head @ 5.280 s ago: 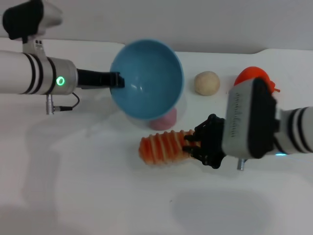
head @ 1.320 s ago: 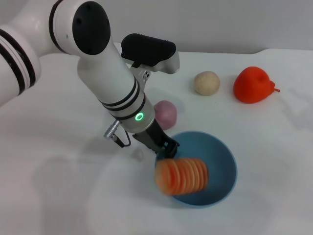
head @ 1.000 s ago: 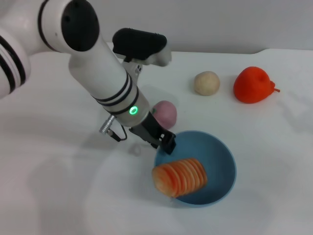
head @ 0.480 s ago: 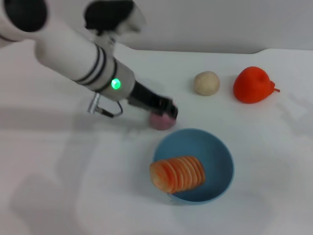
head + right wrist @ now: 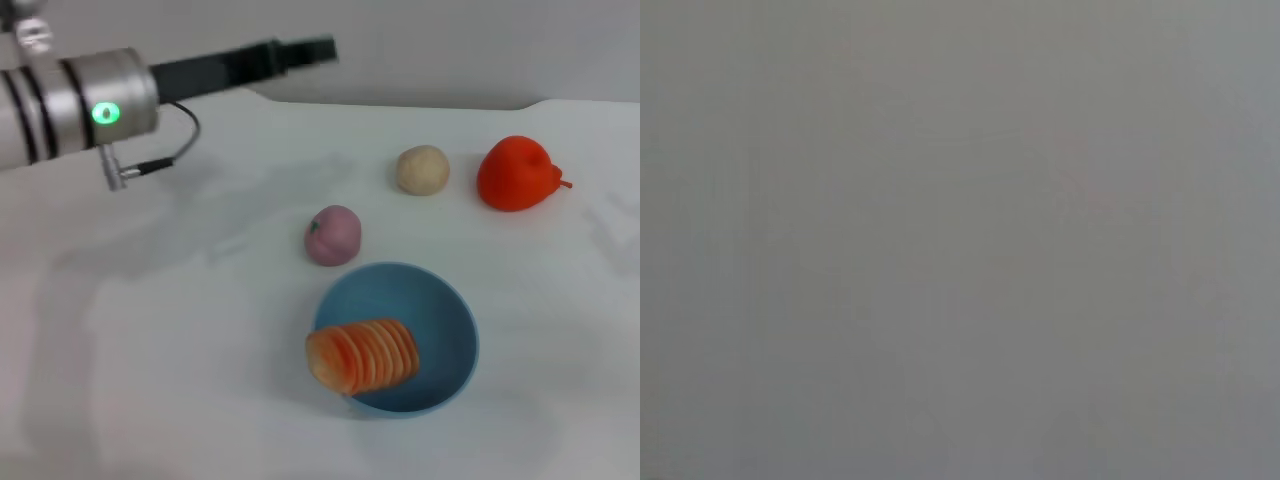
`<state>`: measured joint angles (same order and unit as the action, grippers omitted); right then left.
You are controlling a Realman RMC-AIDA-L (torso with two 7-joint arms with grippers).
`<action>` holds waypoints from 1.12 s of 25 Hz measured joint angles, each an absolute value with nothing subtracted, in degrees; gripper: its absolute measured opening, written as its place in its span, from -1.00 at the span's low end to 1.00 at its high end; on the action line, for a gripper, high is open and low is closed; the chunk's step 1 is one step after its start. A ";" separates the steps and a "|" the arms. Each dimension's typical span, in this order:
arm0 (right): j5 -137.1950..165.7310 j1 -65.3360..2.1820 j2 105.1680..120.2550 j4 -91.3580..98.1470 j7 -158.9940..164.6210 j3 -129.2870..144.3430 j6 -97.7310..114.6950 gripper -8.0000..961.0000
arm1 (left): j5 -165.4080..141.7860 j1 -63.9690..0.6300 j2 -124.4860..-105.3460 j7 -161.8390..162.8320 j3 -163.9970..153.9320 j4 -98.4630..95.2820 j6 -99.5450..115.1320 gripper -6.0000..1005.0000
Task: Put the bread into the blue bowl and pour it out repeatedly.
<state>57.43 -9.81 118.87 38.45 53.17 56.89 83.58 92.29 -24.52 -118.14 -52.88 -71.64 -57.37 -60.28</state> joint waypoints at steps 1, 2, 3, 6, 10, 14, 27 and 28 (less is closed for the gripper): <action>57.41 -10.36 118.87 36.99 52.70 55.96 83.74 -0.07 | 96.38 -23.05 -118.14 -56.77 -71.59 -57.02 -59.95 -0.33; 57.40 -10.80 118.87 35.96 52.58 55.20 83.78 -0.07 | 100.41 -21.52 -118.13 -60.32 -71.49 -56.39 -59.73 -0.34; 57.39 -11.34 118.85 34.61 52.47 54.21 83.88 -0.07 | 103.73 -20.45 -118.13 -62.99 -71.30 -55.71 -59.73 -0.34; 57.37 -12.78 118.82 31.14 52.41 50.34 83.89 -0.07 | 114.52 -16.78 -118.35 -74.10 -71.27 -54.34 -60.18 -0.34; 57.37 -13.43 118.77 28.28 52.28 46.31 83.64 -0.07 | 130.17 -12.48 -118.52 -90.85 -73.81 -51.64 -62.02 -0.35; 57.37 -13.99 118.80 24.52 49.16 41.67 83.38 -0.07 | 139.72 -11.75 -118.57 -105.72 -74.10 -45.43 -67.00 -0.35; 57.37 -15.50 118.83 8.25 25.98 22.26 83.84 -0.07 | 153.73 -11.29 -118.86 -148.26 -70.76 -27.51 -70.96 -0.35; 57.37 -15.55 118.80 7.81 25.59 21.61 83.80 -0.07 | 153.76 -11.09 -118.88 -149.67 -69.78 -26.70 -70.93 -0.36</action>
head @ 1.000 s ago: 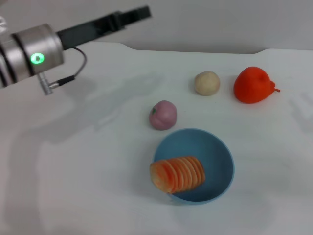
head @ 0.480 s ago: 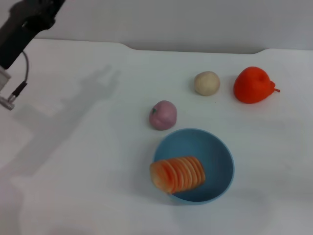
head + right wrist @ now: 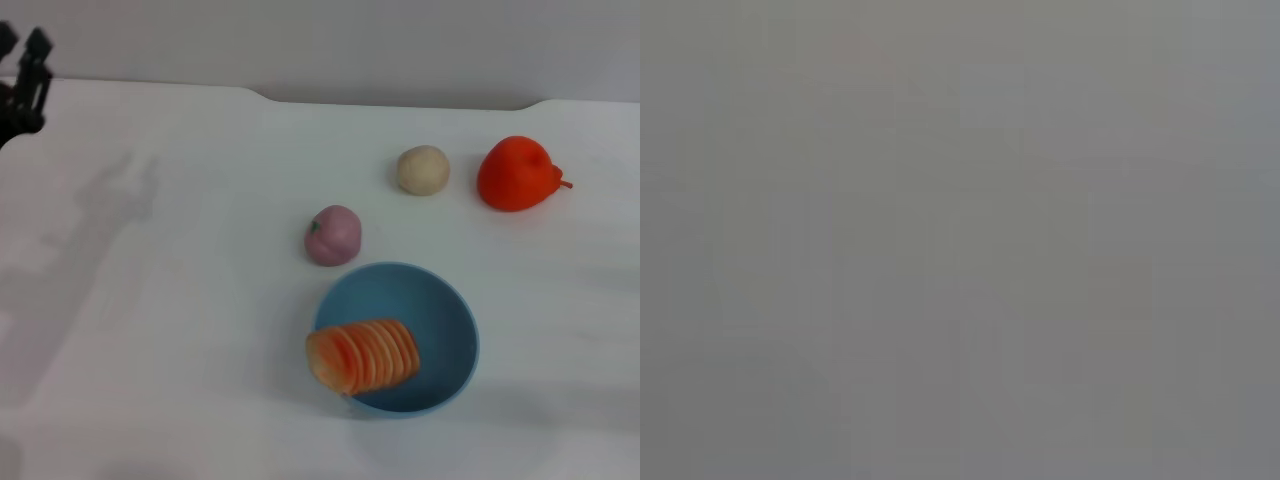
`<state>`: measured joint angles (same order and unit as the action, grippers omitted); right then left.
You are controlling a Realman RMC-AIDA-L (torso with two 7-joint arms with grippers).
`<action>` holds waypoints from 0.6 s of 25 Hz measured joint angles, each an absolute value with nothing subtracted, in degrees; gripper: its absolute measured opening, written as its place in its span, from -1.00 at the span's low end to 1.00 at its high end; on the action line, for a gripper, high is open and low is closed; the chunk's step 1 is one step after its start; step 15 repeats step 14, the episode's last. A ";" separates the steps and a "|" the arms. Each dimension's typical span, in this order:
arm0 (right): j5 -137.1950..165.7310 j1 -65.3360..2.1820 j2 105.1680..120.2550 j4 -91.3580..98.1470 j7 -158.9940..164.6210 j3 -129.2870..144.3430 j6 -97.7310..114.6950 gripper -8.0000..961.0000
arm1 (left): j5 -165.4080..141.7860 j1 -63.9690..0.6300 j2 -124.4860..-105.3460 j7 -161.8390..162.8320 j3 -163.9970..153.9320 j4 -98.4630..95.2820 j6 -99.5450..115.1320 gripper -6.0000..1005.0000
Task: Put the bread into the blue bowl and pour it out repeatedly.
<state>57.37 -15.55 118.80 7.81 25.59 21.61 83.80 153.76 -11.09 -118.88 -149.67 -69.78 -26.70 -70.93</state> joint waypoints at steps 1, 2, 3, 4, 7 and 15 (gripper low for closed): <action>57.37 -15.61 118.80 7.59 25.37 21.21 83.66 -0.07 | 153.79 -10.92 -118.89 -150.57 -69.16 -26.15 -70.93 -0.36; 57.37 -15.71 118.81 7.45 25.29 20.99 83.54 -0.07 | 153.79 -10.71 -118.89 -152.02 -68.58 -25.59 -70.88 -0.36; 57.36 -15.86 118.83 7.28 25.27 20.71 83.40 -0.07 | 153.82 -10.57 -118.89 -153.20 -68.23 -25.14 -70.78 -0.36; 57.36 -16.06 118.84 7.08 25.24 20.41 83.36 -0.07 | 153.83 -10.41 -118.94 -155.72 -67.97 -24.33 -70.52 -0.36; 57.37 -16.91 118.85 6.41 25.11 19.65 83.32 -0.07 | 153.84 -10.47 -119.04 -160.05 -68.07 -21.71 -70.11 -0.36; 57.37 -18.18 118.86 5.37 21.93 19.32 83.31 -0.07 | 153.88 -11.19 -119.04 -162.07 -68.33 -17.41 -70.42 -0.36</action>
